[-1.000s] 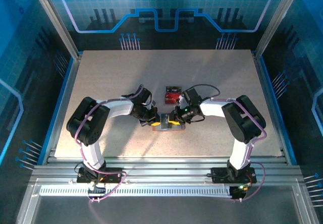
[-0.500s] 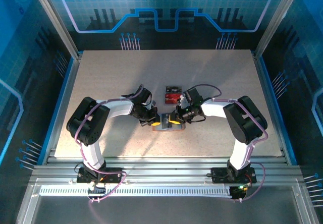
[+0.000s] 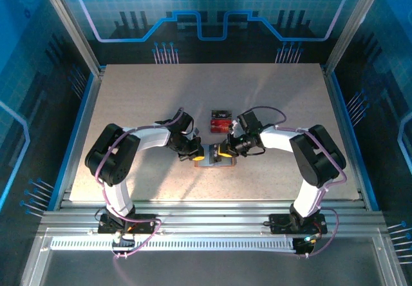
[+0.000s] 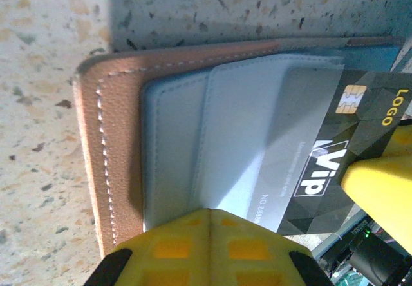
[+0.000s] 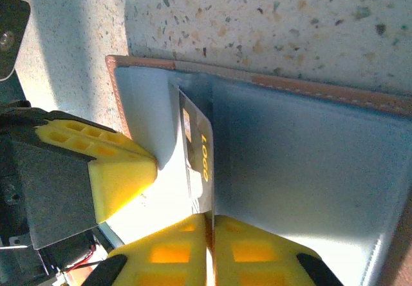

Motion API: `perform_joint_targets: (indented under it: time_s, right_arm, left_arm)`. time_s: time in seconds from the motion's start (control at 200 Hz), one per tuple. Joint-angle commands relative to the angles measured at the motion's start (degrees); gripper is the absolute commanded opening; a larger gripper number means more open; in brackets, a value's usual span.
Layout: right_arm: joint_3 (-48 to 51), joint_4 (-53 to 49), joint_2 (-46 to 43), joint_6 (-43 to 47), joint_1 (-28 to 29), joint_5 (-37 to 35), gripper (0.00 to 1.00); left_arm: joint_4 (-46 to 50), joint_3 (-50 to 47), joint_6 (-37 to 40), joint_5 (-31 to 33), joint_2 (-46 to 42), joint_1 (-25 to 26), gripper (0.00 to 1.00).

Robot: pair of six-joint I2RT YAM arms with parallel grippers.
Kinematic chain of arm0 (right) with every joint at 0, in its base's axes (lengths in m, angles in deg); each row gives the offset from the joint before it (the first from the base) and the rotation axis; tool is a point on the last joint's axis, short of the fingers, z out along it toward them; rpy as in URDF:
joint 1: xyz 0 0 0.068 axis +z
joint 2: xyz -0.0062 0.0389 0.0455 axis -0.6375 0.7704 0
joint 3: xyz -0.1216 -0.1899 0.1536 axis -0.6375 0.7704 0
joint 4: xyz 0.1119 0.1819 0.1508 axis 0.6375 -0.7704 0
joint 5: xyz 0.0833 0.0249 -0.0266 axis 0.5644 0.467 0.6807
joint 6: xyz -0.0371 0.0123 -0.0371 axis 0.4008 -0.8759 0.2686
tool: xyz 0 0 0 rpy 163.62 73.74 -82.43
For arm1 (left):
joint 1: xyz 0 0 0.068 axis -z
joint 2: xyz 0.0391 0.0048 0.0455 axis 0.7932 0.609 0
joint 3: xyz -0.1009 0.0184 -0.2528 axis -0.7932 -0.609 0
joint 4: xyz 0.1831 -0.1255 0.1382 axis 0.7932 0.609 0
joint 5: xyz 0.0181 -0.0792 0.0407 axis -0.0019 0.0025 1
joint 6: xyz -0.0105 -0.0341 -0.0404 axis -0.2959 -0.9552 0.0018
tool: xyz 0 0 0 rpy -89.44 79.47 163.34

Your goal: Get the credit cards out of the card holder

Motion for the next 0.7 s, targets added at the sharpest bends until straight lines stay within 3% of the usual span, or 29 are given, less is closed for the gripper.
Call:
perform_joint_targets:
  time_s: [0.0,0.605,0.695]
  right_arm:
    - [0.95,-2.68,-2.05,1.56,-1.35,-0.74,0.08]
    - [2.10,-6.81,-7.02,4.42,-3.42,-1.65,0.05]
    - [1.57,-9.77,-7.16,6.85,-3.35,-2.98,0.05]
  left_arm:
    - [3.90,0.39,1.29,2.42,1.72,0.27,0.00]
    - [5.66,2.13,1.24,2.32,0.14,0.37,0.00]
    - [5.73,2.32,0.89,2.24,-0.81,0.67,0.04]
